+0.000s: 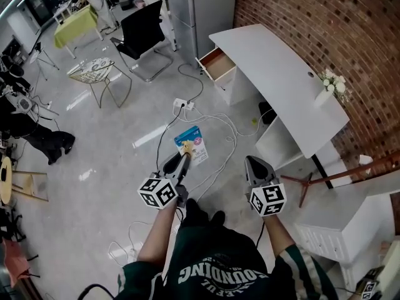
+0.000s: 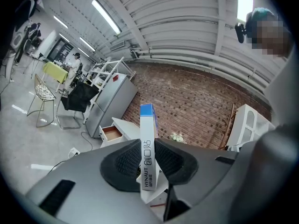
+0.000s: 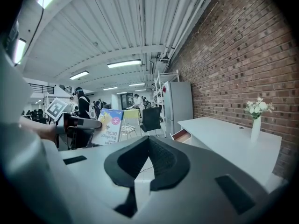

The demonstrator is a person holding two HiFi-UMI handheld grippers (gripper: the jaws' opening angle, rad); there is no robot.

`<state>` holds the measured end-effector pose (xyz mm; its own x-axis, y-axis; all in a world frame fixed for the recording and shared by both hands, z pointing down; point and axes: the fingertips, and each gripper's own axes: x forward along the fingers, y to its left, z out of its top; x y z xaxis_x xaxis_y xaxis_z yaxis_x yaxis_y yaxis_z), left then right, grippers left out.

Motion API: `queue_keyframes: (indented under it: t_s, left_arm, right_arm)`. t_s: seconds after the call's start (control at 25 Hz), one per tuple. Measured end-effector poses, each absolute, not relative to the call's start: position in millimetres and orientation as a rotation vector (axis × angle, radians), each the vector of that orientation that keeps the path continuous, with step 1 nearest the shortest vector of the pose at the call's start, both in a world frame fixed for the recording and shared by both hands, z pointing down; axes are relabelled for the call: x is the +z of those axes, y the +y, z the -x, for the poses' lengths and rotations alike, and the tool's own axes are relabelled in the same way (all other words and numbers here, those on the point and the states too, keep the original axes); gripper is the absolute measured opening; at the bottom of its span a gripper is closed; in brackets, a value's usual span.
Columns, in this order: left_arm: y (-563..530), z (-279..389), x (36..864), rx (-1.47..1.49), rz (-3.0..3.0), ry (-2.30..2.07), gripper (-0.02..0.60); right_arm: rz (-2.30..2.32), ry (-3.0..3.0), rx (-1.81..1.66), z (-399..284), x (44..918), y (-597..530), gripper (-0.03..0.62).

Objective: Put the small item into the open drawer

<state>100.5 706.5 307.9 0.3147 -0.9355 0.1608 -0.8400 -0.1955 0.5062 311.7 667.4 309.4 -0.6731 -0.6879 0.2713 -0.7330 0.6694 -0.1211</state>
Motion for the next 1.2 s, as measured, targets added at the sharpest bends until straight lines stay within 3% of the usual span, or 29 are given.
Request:
queue_keyframes:
  t_s: [0.44, 1.2]
  left_arm:
    - [678.3, -84.0, 307.0, -0.284, -2.043, -1.604, 0.101]
    - [502.7, -1.3, 304.6, -0.284, -2.081, -1.524, 0.101]
  right_arm:
    - [-1.112, -2.684, 0.358, -299.4, 315.9, 636.2, 0.023]
    - [-1.155, -2.640, 0.374, -209.4, 309.6, 480.4, 0.023]
